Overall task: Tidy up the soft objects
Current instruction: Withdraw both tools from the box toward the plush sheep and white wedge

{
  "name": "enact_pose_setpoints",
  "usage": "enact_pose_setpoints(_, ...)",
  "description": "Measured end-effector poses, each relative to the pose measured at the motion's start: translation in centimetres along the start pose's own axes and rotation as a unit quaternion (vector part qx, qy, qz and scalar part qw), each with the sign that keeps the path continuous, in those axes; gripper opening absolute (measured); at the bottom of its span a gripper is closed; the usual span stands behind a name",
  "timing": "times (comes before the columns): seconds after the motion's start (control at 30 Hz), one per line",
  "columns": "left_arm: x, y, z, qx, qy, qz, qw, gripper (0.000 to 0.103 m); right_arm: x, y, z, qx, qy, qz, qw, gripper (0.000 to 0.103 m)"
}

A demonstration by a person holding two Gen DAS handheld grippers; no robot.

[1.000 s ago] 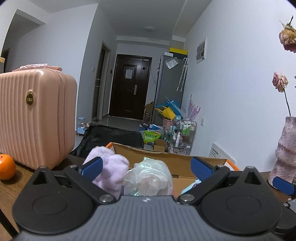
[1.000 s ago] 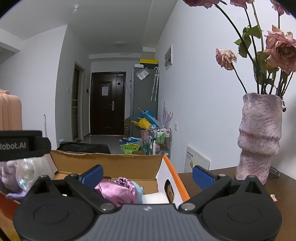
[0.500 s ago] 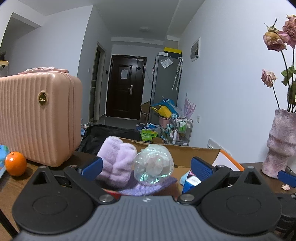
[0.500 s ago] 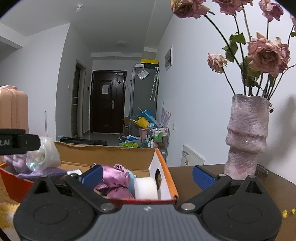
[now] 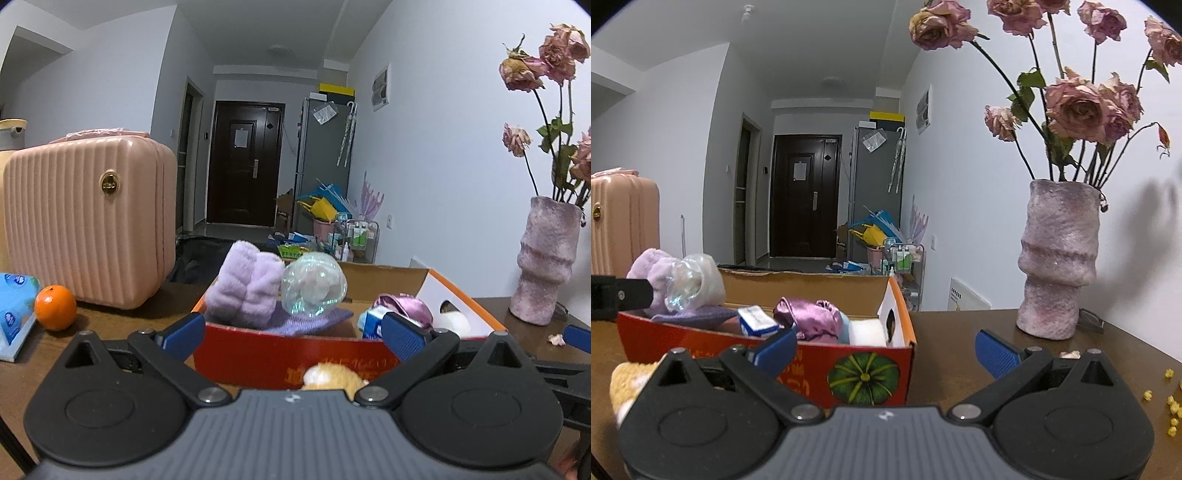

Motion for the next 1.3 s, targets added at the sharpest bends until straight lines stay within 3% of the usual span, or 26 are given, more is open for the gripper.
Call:
enact_pose_setpoints(0.7, -5.2, -0.3, 2.3, 0.024, -0.042, 0.016, 0.9987, 0.103, -6.5, 1.5, 1.3, 0.000, -0.029, 0.001, 1.000, 0.103)
enact_pose_setpoints(0.9, -4.0, 0.3, 3.3, 0.037, -0.066, 0.012, 0.9970, 0.103, -6.3, 1.6, 1.7, 0.001, -0.038, 0.003, 0.999, 0.103)
enact_pose_setpoints(1.1, -1.8, 0.1, 4.4, 0.003, -0.112, -0.008, 0.9937, 0.103, -5.8, 1.4, 2.1, -0.002, -0.050, 0.001, 0.999, 0.103)
enact_pose_setpoints(1.3, 0.3, 0.7, 5.6, 0.005, -0.148, -0.033, 0.9885, 0.103, -5.2, 1.6, 2.6, -0.006, -0.063, 0.008, 0.998, 0.103)
Point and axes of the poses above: each gripper's, at about its wrist camera, not at the fingertips, and x roughly the way its jaws point, y to its right, z to its underside, the point moved 10 cm from there along x, roughly the way its jaws point, and after that the axes turned 11 degrees about y, right-handed, at the moved point
